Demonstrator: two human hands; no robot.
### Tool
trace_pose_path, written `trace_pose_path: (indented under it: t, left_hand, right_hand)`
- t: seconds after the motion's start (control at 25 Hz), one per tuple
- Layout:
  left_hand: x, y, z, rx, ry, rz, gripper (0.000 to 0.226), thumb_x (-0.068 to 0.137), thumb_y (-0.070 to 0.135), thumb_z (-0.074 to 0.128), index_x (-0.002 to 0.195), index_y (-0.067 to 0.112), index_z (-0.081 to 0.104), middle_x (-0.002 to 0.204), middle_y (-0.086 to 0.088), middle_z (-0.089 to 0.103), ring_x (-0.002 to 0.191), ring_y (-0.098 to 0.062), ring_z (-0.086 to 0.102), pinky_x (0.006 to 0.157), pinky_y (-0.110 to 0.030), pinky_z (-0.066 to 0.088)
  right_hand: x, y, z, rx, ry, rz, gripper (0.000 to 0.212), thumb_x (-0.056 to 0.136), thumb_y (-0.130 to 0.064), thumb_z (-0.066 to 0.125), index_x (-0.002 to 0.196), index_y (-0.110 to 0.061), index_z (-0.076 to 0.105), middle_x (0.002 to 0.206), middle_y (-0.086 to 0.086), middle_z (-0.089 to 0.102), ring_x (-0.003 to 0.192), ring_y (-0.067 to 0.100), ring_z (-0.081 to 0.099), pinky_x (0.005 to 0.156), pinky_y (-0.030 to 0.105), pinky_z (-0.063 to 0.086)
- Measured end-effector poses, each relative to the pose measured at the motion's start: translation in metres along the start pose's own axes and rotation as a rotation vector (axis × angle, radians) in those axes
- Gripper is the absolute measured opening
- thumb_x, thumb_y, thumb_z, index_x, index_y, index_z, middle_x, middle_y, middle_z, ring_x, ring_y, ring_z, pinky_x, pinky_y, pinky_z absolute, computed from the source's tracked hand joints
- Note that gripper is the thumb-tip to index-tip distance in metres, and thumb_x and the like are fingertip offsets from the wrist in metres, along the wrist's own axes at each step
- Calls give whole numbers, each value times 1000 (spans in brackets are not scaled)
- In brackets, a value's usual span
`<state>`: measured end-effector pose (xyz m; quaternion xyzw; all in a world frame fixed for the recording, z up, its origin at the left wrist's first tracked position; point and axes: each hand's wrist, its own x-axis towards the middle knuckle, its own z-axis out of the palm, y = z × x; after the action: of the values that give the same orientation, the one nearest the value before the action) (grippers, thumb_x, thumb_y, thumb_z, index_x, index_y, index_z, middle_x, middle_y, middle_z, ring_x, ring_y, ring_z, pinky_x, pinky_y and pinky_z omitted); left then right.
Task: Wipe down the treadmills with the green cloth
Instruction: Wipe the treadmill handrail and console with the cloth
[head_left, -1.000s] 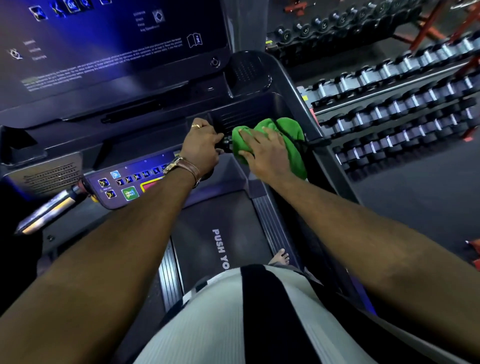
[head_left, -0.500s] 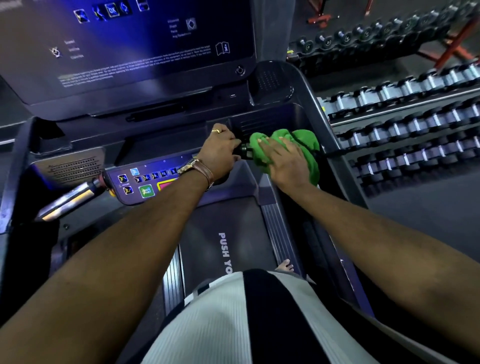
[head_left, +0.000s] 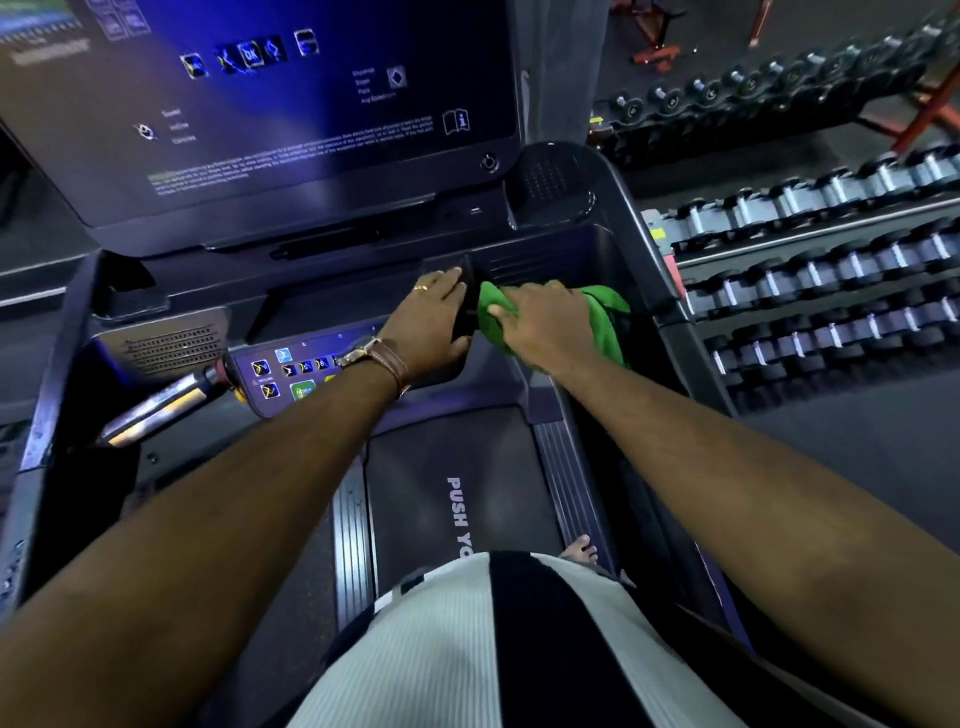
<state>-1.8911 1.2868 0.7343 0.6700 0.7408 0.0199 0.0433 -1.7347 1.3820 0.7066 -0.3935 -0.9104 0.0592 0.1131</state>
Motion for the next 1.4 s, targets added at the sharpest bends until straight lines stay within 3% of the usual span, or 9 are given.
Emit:
trace_pose_path:
  t: [0.16, 0.28, 0.52, 0.76, 0.88, 1.0, 1.12, 1.24, 1.4]
  left_hand:
    - [-4, 6, 4, -39, 78, -38, 57, 77, 20, 65, 126, -7, 53, 140, -27, 44, 127, -45, 41, 114, -43, 29]
    - [-5, 4, 13, -20, 101, -36, 59, 75, 20, 66, 125, -9, 53, 139, -28, 45, 125, -45, 44, 112, -47, 32]
    - [-2, 9, 23, 40, 178, -75, 54, 74, 31, 69, 119, 3, 61, 136, -22, 49, 121, -43, 47, 111, -53, 30]
    - [2, 14, 29, 61, 226, -141, 46, 75, 39, 71, 111, 11, 66, 135, -15, 51, 120, -40, 48, 110, -52, 28]
    - [3, 15, 33, 52, 263, -142, 47, 73, 38, 73, 111, 11, 67, 135, -15, 52, 122, -39, 48, 112, -53, 26]
    - [1, 17, 32, 39, 283, -165, 46, 72, 37, 75, 110, 11, 68, 135, -14, 53, 122, -39, 49, 112, -53, 26]
    - [1, 20, 32, 36, 297, -169, 46, 71, 36, 75, 110, 12, 68, 135, -12, 53, 122, -38, 49, 113, -53, 24]
    - [1, 20, 32, 30, 319, -171, 45, 71, 35, 77, 108, 13, 68, 134, -12, 54, 121, -38, 49, 113, -54, 25]
    - [1, 18, 34, 20, 348, -182, 43, 72, 35, 74, 109, 13, 69, 133, -11, 54, 121, -36, 50, 114, -53, 23]
  right_hand:
    - [-4, -5, 12, -9, 106, -205, 39, 89, -40, 49, 123, -25, 61, 114, 2, 65, 99, 36, 57, 82, 49, 44]
    - [-41, 52, 35, -123, 263, -283, 57, 86, -24, 51, 142, -26, 47, 140, -1, 54, 117, 35, 51, 96, 47, 42]
    - [-35, 18, 38, 190, 371, 206, 41, 86, -29, 51, 124, -16, 64, 121, 4, 66, 117, 39, 53, 105, 49, 39]
    - [-47, 67, 51, -117, 340, -428, 55, 93, -3, 47, 142, -27, 48, 148, 5, 46, 132, 44, 41, 108, 52, 37]
    - [-56, 87, 39, 3, 285, -211, 65, 85, 3, 51, 143, -27, 47, 149, 4, 45, 135, 40, 41, 91, 44, 53]
    - [-51, 52, 42, 243, 327, 70, 67, 73, 5, 69, 134, -20, 59, 137, 7, 58, 128, 41, 48, 98, 46, 50]
    - [-35, 50, 45, 82, 299, -227, 57, 78, -3, 69, 131, -23, 61, 133, 2, 62, 120, 38, 55, 102, 46, 47]
    - [-27, 87, 32, 41, 201, -480, 49, 88, -13, 47, 135, -22, 58, 135, 3, 60, 119, 34, 57, 96, 45, 51]
    - [-31, 62, 28, -32, 225, 13, 49, 96, -42, 38, 132, -14, 55, 117, 10, 65, 106, 41, 56, 95, 50, 47]
